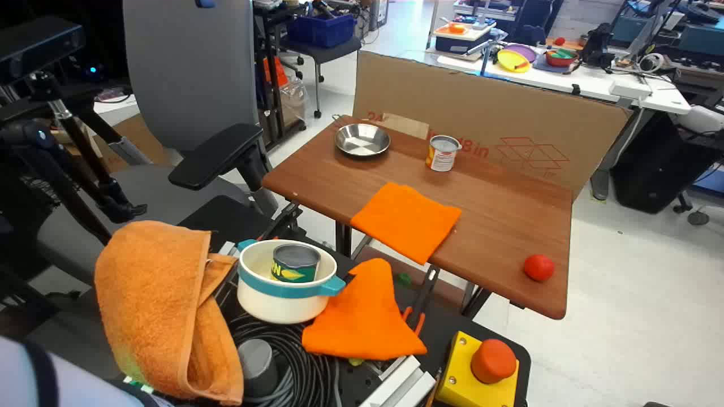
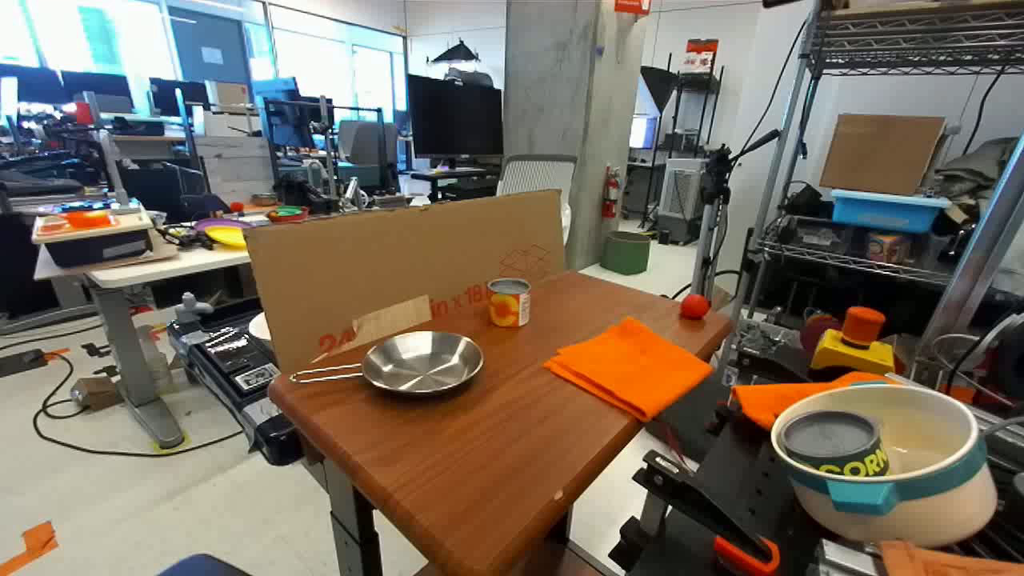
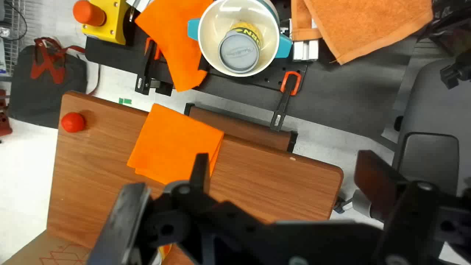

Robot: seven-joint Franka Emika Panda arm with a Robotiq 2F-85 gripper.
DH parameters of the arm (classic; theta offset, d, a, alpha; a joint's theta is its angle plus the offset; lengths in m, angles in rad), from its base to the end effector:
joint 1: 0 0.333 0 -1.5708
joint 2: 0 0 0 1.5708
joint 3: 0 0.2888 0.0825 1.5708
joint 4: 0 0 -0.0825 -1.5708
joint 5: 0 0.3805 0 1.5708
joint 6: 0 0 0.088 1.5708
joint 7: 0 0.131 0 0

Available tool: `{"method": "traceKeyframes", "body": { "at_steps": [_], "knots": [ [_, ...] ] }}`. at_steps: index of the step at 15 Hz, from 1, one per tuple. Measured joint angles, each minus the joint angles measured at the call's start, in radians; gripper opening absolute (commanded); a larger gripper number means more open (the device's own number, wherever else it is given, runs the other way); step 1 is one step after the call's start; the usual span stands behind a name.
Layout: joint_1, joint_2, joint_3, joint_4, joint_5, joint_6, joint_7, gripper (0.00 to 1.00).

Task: Pick up the orange toy from the table and put it in the pan.

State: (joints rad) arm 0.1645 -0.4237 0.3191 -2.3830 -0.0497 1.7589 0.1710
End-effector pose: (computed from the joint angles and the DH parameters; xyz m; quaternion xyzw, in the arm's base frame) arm 0.3585 0.1811 0.4091 0.9799 0.1413 -0.0772 0.1175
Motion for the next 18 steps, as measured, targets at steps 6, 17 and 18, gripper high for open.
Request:
{"method": "traceKeyframes", "body": {
  "at_steps": [6,17,18],
  "knots": [
    [0.000,0.000,0.000,0.000,0.000,0.000,0.000,1.00],
    [-0.084,0.022,-0.176,-0.001,-0.033,0.091,-0.045,1.00],
    [-0.105,0.022,-0.207,-0.007,-0.044,0.116,-0.064,1.00]
  ]
}}
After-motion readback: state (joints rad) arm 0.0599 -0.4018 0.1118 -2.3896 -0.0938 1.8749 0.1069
